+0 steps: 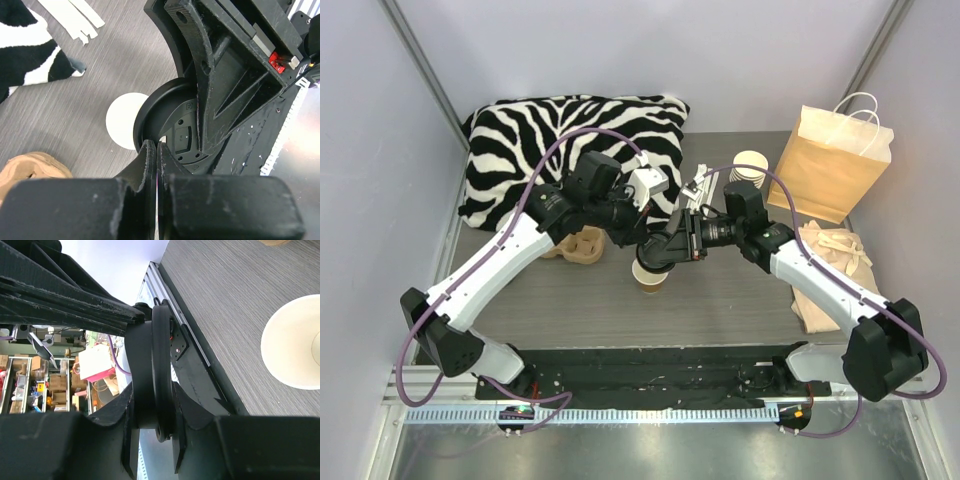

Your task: Pack the takeout coffee

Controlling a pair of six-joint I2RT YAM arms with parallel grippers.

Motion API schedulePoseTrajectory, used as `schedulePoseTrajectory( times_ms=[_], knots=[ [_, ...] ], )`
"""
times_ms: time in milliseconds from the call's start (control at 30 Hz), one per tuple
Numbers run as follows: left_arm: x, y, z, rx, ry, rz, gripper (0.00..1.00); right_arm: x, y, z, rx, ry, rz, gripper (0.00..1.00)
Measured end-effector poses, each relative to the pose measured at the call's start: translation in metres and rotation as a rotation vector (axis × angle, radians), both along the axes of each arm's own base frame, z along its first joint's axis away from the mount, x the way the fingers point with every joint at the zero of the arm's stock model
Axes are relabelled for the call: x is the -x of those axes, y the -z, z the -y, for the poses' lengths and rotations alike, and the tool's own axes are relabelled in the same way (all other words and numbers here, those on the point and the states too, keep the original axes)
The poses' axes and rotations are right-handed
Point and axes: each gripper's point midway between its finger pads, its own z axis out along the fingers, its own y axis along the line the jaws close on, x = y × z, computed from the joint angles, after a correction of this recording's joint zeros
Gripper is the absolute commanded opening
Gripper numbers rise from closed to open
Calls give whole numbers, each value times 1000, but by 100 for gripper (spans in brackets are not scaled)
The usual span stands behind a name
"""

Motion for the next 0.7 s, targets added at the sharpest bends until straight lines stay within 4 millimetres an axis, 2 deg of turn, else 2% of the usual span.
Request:
schedulePoseTrajectory(
  times_ms=[133, 167, 233, 267, 300, 367, 500, 600, 700],
  knots=[
    [1, 3, -1, -8, 1, -4, 0, -1, 2, 0, 4, -1, -4, 22],
    [1, 4, -2, -11, 1, -8, 0, -1, 3, 0, 7, -1, -7, 37],
    [1, 9, -3, -22, -5, -13, 0, -2, 6, 0, 14, 1, -10, 52],
    [1, 11, -4, -28, -8, -17, 0, -2, 8, 0, 19, 2, -11, 64],
    [2, 14, -5, -35, -10, -22, 0, -3, 8, 0, 22, 6, -15, 71],
    [3, 19, -7, -50, -12, -33, 0, -6, 10, 1, 29, 16, -15, 80],
    [3, 27, -11, -76, -27, -42, 0, -17, 13, 10, 56, 50, -25, 83],
    [2, 35, -13, -98, -42, -49, 0, -33, 16, 21, 92, 93, -12, 82],
    [-2, 47, -15, -128, -61, -61, 0, -45, 22, 35, 147, 142, 18, 75]
  ],
)
